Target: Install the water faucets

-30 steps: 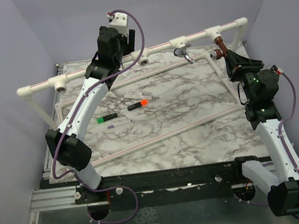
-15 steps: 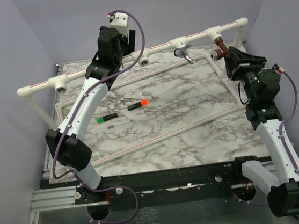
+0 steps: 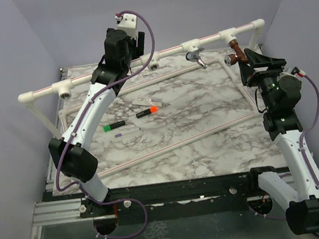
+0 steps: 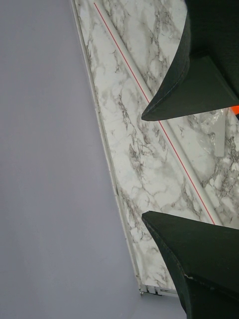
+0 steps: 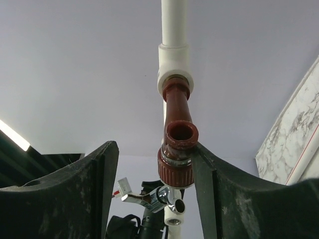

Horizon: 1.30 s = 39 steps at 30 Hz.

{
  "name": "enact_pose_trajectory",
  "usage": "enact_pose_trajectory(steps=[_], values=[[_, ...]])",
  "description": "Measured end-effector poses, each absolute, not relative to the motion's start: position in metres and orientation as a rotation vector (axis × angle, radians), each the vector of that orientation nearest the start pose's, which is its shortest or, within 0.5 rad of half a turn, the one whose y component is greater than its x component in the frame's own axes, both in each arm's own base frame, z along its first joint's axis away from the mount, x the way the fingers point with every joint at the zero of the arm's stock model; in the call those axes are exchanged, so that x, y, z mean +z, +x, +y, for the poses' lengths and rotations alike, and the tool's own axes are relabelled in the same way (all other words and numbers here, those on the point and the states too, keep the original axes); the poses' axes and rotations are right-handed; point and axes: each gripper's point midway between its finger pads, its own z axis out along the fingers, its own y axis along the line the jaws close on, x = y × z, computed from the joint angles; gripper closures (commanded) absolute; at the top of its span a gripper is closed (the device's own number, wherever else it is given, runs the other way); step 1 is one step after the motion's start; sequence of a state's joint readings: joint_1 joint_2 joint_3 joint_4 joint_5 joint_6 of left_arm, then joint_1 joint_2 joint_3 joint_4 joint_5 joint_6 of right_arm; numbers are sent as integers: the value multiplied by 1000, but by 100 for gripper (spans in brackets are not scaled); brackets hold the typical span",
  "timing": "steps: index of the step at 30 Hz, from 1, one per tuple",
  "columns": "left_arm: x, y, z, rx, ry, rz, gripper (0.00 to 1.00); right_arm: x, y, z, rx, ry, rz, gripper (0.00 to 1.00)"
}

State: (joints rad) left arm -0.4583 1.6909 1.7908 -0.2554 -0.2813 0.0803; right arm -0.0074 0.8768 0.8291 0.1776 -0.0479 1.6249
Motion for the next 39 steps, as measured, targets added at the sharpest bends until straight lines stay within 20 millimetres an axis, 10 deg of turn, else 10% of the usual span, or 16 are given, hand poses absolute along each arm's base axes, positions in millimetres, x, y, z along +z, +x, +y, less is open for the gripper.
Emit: enact_pose_trajectory(steps=[25, 39], values=[[381, 491, -184, -37, 256, 1702, 25, 388, 318, 49, 1086, 903, 1274, 30], [381, 491, -184, -37, 255, 1702, 25, 420, 303, 50, 497, 147, 1407, 33]])
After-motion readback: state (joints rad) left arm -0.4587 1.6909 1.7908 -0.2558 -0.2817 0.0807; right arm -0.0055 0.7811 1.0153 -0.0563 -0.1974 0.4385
